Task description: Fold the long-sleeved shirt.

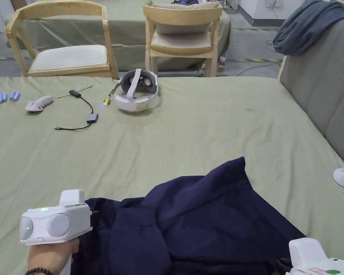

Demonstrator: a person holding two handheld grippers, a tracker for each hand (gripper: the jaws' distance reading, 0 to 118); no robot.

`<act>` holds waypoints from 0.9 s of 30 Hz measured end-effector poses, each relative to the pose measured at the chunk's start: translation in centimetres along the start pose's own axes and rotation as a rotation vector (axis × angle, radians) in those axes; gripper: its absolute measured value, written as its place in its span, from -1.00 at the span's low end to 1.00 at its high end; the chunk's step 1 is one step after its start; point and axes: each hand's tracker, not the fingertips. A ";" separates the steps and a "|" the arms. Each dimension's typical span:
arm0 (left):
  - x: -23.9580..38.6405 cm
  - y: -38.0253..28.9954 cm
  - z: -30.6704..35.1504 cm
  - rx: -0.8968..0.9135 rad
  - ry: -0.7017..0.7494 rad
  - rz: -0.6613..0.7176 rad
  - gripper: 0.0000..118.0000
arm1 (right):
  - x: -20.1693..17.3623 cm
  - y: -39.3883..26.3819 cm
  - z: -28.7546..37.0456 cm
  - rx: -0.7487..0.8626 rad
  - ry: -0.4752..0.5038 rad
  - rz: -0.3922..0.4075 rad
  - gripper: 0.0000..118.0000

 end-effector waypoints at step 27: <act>-0.6 2.3 8.0 0.131 -0.089 0.048 -0.95 | 4.4 23.2 -16.9 -0.078 0.008 0.003 -0.97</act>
